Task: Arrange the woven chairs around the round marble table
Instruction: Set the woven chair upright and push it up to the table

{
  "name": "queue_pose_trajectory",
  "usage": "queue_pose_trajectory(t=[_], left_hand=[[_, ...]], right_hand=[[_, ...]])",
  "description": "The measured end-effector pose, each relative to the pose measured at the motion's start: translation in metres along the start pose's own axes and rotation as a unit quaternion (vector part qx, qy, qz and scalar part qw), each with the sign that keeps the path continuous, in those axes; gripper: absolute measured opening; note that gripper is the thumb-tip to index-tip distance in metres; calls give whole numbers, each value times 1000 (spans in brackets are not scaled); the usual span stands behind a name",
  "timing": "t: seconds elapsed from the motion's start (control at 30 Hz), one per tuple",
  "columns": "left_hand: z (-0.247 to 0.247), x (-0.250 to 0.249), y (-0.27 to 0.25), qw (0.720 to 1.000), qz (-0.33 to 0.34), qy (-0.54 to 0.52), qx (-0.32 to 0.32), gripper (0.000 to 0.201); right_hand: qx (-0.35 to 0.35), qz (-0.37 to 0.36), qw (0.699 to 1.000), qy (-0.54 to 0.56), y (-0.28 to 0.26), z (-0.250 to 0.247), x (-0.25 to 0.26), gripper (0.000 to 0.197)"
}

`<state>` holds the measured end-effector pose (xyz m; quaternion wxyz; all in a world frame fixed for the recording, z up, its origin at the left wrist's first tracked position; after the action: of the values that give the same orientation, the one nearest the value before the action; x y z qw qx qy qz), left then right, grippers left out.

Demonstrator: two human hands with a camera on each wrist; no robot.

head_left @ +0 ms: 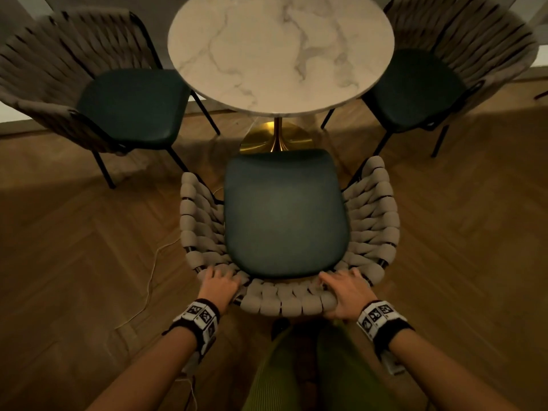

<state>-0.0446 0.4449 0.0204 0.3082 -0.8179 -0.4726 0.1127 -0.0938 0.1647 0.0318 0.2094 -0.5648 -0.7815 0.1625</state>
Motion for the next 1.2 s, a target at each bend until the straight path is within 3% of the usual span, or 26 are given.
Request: queue_pose_trajectory(t=[0.07, 0.23, 0.6, 0.87, 1.2], left_hand=[[8, -17, 2, 999, 14, -28, 36, 49], [16, -21, 14, 998, -3, -46, 46, 32], [-17, 8, 48, 998, -4, -66, -19, 33], [-56, 34, 91, 997, -43, -52, -30, 30], [-83, 47, 140, 996, -38, -74, -22, 28]], right_hand=[[33, 25, 999, -29, -8, -3, -18, 69], [45, 81, 995, -42, -7, 9, -37, 29], [28, 104, 993, -45, 35, -17, -52, 28], [5, 118, 992, -45, 78, -48, -71, 26], [30, 113, 990, -77, 126, -72, -105, 15]])
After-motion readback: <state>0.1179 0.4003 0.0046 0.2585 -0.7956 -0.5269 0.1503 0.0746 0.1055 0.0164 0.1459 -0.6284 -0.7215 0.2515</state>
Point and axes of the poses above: each hand's wrist, its own y-axis towards the middle knuckle, its own z-axis out of the palm, x = y × z, the point moved 5 cm from there along y, towards the middle knuckle, and after that the axes turned 6 degrees about -y, right-handed, at the moved point
